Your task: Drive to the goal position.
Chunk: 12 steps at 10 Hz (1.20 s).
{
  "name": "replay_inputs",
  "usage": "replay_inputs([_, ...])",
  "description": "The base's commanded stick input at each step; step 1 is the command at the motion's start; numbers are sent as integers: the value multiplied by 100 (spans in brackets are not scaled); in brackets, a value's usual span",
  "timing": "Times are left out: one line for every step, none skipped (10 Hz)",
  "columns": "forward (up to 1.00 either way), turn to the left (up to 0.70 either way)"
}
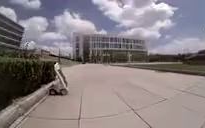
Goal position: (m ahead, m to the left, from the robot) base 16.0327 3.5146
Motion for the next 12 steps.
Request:
replay_inputs([70,0])
replay_inputs([70,0])
replay_inputs([70,0])
replay_inputs([70,0])
replay_inputs([70,0])
replay_inputs([70,1])
replay_inputs([70,1])
replay_inputs([70,2])
replay_inputs([70,2])
replay_inputs([70,3])
replay_inputs([70,7])
replay_inputs([70,10])
